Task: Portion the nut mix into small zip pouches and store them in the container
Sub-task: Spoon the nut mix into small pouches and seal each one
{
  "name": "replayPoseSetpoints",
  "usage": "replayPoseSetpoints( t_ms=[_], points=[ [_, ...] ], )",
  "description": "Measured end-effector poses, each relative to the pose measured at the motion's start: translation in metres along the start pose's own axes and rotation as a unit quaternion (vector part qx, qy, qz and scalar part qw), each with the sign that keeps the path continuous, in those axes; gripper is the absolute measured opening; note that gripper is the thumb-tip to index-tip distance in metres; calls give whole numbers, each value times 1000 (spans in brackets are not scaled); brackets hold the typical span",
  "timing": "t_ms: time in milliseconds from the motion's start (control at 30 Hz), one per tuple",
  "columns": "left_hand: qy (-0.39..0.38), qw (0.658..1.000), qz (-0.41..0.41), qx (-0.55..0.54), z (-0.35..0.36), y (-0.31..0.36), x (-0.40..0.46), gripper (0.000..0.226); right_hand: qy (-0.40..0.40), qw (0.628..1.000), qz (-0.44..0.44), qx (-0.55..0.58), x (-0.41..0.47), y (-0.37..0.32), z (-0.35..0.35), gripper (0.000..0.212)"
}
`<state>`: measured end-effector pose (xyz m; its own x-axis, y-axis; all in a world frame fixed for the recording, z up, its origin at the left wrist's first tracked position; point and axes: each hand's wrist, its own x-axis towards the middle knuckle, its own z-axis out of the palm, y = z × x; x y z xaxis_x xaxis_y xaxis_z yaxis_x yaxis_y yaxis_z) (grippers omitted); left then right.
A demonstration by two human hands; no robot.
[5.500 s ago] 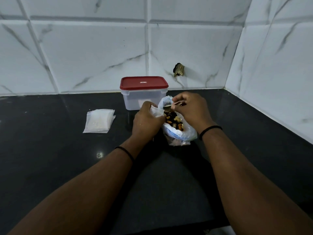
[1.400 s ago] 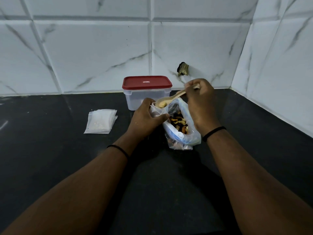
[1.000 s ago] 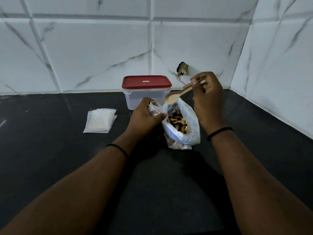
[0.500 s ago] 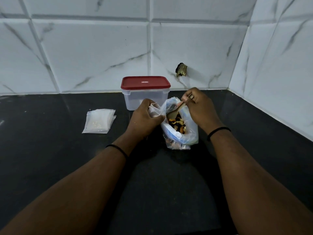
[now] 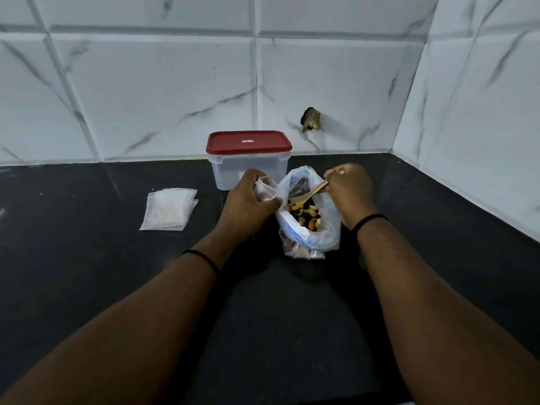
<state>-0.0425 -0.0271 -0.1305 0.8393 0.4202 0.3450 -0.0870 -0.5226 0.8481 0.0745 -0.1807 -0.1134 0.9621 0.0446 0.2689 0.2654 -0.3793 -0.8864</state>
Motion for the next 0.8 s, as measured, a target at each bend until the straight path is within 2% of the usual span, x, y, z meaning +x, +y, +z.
replayPoseSetpoints(
  t_ms=[200,667,800],
  points=[
    [-5,1000,3,0,0,-2,0,37,32,993,61,99,8,6,-3,20],
    [-7,1000,6,-6,-1,-2,0,37,-15,992,73,106,6,2,0,8],
    [-9,1000,10,-3,0,-4,1,38,-44,991,87,91,9,3,-6,22]
  ],
)
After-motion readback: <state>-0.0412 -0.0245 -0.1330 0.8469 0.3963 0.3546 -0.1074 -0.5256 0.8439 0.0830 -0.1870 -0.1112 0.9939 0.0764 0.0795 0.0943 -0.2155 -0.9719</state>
